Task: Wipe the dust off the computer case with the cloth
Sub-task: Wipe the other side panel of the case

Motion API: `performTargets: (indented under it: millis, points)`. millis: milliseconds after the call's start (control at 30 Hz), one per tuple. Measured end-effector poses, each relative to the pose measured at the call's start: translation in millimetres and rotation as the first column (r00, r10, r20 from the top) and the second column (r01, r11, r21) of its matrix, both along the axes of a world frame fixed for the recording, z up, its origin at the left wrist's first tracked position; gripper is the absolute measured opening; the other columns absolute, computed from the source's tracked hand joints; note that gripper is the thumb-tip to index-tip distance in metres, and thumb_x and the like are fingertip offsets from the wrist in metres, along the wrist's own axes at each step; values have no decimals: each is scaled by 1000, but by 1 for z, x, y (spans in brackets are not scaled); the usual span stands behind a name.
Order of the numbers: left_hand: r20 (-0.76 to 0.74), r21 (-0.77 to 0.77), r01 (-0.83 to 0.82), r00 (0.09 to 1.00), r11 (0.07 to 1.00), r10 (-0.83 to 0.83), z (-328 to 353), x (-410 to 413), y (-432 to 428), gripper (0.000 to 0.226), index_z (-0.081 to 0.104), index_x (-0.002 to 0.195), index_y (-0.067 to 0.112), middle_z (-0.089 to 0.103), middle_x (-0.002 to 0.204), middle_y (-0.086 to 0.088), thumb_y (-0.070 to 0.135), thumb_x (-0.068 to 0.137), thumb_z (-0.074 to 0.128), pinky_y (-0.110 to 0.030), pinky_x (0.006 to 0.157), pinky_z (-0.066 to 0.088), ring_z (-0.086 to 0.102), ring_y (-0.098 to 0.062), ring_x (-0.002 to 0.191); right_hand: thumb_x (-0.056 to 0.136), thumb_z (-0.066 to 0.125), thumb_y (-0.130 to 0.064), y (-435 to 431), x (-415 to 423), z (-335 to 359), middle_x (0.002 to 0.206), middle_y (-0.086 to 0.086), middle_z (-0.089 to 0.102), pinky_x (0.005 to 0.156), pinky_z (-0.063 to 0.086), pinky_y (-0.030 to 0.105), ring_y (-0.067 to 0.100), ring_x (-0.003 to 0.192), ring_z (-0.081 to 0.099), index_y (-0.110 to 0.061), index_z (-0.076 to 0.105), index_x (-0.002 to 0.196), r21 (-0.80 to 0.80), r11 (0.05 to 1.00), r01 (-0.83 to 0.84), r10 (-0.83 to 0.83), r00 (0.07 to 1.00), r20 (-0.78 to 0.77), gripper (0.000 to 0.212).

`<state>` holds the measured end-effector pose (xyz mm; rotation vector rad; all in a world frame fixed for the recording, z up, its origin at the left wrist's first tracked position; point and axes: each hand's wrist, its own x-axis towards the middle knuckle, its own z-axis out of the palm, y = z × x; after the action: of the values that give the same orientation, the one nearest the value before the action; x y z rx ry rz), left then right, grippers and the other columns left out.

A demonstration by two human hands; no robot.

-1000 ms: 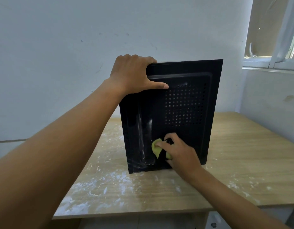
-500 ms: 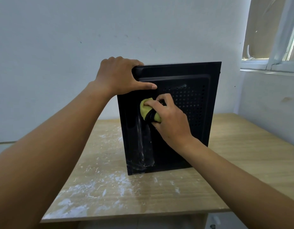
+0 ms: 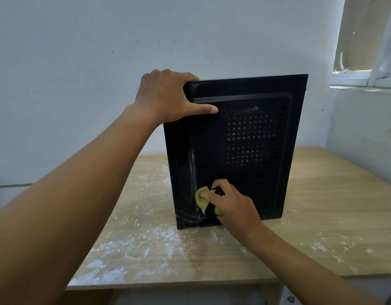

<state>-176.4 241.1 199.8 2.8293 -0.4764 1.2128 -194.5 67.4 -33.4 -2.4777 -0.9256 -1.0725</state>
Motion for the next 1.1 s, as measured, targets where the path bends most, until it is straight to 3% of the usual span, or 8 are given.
performTargets:
  millis: [200, 433, 567, 633, 833, 967, 1100]
  points:
    - [-7, -6, -12, 1000, 1000, 12, -1, 0, 0, 84, 61, 125, 38, 69, 107, 6, 91, 60, 52, -31, 81, 33, 61, -25, 105, 44, 92, -16, -7, -1, -33, 109, 2, 48, 44, 37, 17, 15, 74, 60, -28, 58, 104, -180, 983, -31, 22, 998, -53, 70]
    - [0, -5, -20, 1000, 1000, 20, -1, 0, 0, 86, 60, 126, 37, 69, 110, 4, 91, 60, 52, -32, 81, 34, 61, -26, 106, 46, 89, -9, -4, -5, -46, 109, 2, 51, 39, 37, 17, 13, 70, 58, -30, 65, 97, -244, 970, -2, -19, 996, -86, 60]
    - [-3, -10, -14, 1000, 1000, 14, -2, 1, 0, 84, 61, 124, 38, 69, 108, 6, 92, 60, 52, -32, 83, 36, 61, -25, 105, 48, 92, -18, -3, -9, -37, 112, 2, 46, 41, 43, 17, 13, 73, 59, -29, 62, 103, -143, 990, 21, -37, 994, -106, 63]
    - [-1, -10, -12, 1000, 1000, 12, -2, 1, 0, 83, 61, 123, 38, 69, 108, 6, 91, 61, 52, -32, 83, 36, 61, -24, 104, 51, 91, -14, 0, -10, -26, 112, 3, 47, 40, 40, 16, 11, 68, 56, -28, 62, 104, -71, 997, 31, -38, 995, -93, 62]
    - [14, 9, -2, 1000, 1000, 2, -2, 1, 1, 81, 63, 120, 37, 70, 104, 7, 92, 61, 51, -30, 77, 33, 62, -23, 99, 55, 91, -20, 25, -9, 43, 108, 4, 52, 45, 48, 20, 13, 70, 59, -24, 65, 110, 124, 991, 46, -41, 998, -43, 62]
    - [21, 9, 1, 1000, 1000, -1, -1, -1, 0, 80, 64, 120, 37, 70, 103, 7, 91, 62, 52, -30, 76, 31, 61, -22, 98, 64, 87, -21, 43, -14, 96, 112, 8, 50, 50, 46, 29, 23, 74, 60, -21, 61, 117, 190, 978, 90, -97, 995, 29, 60]
    - [30, 12, -1, 1000, 1000, 1, -1, -3, 0, 81, 64, 119, 34, 70, 101, 5, 90, 62, 51, -29, 75, 30, 61, -23, 95, 69, 84, -24, 55, -17, 117, 113, 11, 50, 52, 35, 27, 26, 72, 59, -18, 60, 119, 243, 956, 163, -183, 981, 63, 55]
